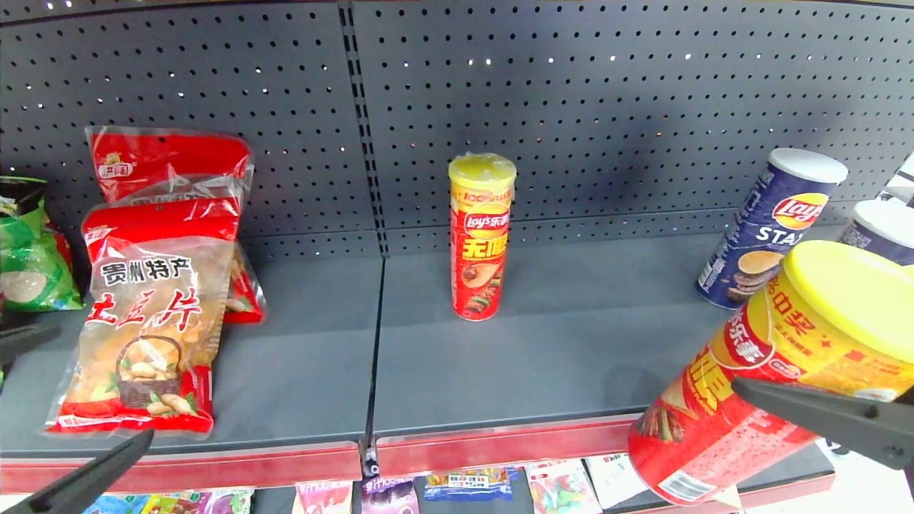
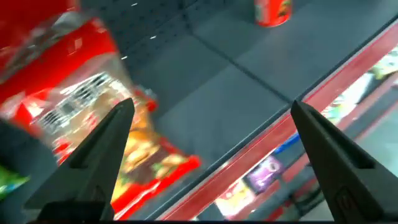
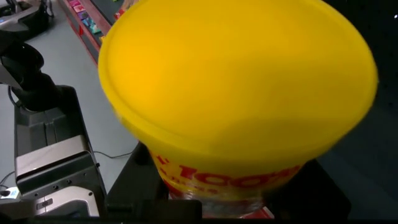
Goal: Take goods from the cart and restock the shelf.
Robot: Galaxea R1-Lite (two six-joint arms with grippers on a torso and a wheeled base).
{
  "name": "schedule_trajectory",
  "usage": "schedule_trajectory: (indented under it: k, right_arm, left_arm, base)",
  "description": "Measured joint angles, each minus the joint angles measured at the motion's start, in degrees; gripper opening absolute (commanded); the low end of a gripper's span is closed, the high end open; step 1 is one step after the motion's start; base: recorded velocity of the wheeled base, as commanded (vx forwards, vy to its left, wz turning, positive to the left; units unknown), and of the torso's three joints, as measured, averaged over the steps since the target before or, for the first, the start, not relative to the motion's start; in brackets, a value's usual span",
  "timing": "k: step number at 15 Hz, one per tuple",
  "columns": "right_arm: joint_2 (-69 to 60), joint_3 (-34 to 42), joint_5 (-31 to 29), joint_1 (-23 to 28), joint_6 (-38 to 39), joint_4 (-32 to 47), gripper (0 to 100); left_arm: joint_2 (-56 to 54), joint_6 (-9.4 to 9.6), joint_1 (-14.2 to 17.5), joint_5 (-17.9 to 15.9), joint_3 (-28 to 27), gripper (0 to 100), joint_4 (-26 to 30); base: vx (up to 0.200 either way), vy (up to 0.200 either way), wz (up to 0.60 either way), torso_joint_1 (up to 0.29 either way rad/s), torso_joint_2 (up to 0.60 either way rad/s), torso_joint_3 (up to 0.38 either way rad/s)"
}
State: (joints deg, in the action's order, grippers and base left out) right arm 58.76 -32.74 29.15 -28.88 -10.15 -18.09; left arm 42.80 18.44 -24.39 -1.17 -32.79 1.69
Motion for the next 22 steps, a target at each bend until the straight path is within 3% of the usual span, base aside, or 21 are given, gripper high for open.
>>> schedule_trajectory:
  k: [3,6,9,13,14,16,22]
  right_arm:
    - [-0.2,-0.3,0.0,0.0,0.0,0.0,0]
    - [-0.8,-0.1,0.0,0.0,0.0,0.0,0]
    - [-1.5,0.0,0.0,0.4,0.0,0.0,0]
    - [-1.8,-0.2,-0.5,0.5,0.0,0.0,0]
    - [-1.8,-0.2,-0.5,0.5,0.1,0.0,0]
    - [-1.8,0.0,-0.5,0.5,0.1,0.0,0]
    - [-1.8,0.3,-0.5,0.5,0.3,0.0,0]
  left_arm:
    - [9.8,-2.39,-0.6,-3.3,-4.8,100,-4.6]
    - [22.5,-4.77,-2.3,-13.7,-13.0,100,-7.4]
    - [34.4,-5.32,-4.1,-20.7,-22.1,100,-8.0]
    - [47.3,-5.21,-4.4,-23.2,-34.6,100,-8.2]
    - [50.3,-4.35,-4.3,-23.3,-37.3,100,-8.2]
    - [54.8,-2.66,-4.0,-23.7,-41.2,100,-8.2]
    - [62.8,-2.38,-3.7,-24.1,-49.1,100,-9.0]
  base:
    - [0.0,0.0,0.0,0.0,0.0,0.0]
    - [0.0,0.0,0.0,0.0,0.0,0.0]
    - [0.0,0.0,0.0,0.0,0.0,0.0]
    - [0.0,0.0,0.0,0.0,0.0,0.0]
    - [0.0,0.0,0.0,0.0,0.0,0.0]
    - [0.0,0.0,0.0,0.0,0.0,0.0]
    - [0.0,0.0,0.0,0.0,0.0,0.0]
